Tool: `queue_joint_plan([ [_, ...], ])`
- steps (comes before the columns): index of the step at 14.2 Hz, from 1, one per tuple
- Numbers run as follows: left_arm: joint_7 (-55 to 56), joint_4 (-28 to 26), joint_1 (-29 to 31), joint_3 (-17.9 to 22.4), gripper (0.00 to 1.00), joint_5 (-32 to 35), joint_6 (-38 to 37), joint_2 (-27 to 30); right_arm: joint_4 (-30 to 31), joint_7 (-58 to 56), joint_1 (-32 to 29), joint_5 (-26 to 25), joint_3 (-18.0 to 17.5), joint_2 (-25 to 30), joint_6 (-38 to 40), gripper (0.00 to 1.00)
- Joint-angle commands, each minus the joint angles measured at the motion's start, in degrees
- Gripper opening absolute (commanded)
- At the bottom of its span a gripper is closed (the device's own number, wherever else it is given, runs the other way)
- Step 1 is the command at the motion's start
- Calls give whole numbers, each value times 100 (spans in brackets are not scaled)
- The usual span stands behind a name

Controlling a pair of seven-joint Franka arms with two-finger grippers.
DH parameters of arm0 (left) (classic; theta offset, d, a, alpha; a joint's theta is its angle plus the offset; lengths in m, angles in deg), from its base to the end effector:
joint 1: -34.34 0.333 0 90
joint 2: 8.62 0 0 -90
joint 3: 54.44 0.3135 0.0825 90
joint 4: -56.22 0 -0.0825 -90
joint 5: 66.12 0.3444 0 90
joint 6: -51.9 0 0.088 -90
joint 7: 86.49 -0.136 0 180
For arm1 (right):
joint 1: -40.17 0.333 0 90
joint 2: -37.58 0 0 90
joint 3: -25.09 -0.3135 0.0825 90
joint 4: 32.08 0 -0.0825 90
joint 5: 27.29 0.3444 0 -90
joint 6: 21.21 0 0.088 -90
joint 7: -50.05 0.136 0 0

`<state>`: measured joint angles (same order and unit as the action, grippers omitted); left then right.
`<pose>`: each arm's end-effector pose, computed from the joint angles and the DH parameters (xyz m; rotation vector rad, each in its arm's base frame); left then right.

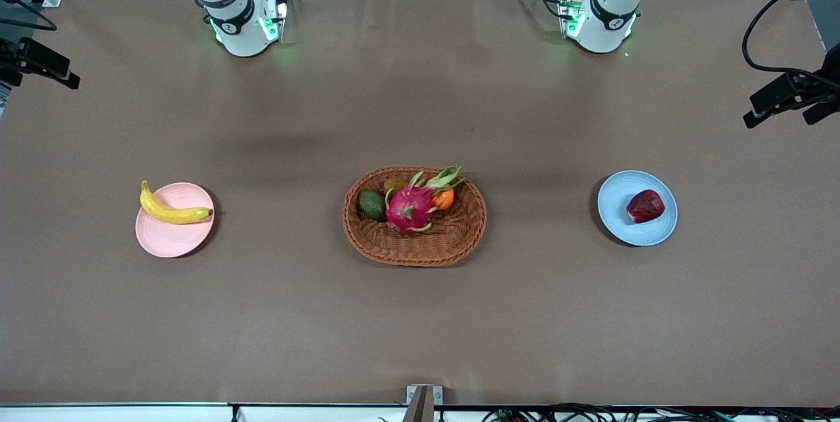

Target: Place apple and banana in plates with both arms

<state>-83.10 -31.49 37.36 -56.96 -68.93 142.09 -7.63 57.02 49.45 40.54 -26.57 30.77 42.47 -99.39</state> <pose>0.5123 -0.0024 0.6197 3.0887 0.1028 0.0917 0.4611 -0.0433 0.6245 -3.1086 0.1236 0.1626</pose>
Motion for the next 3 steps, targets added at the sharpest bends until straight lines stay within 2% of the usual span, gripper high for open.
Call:
queue_joint_plan([
  [1, -119, -140, 14, -11, 100, 17, 86, 139, 186, 8, 51, -54, -6, 197, -83, 100],
  [3, -119, -140, 14, -11, 100, 26, 86, 139, 143, -18, 68, -63, -15, 197, -110, 100],
])
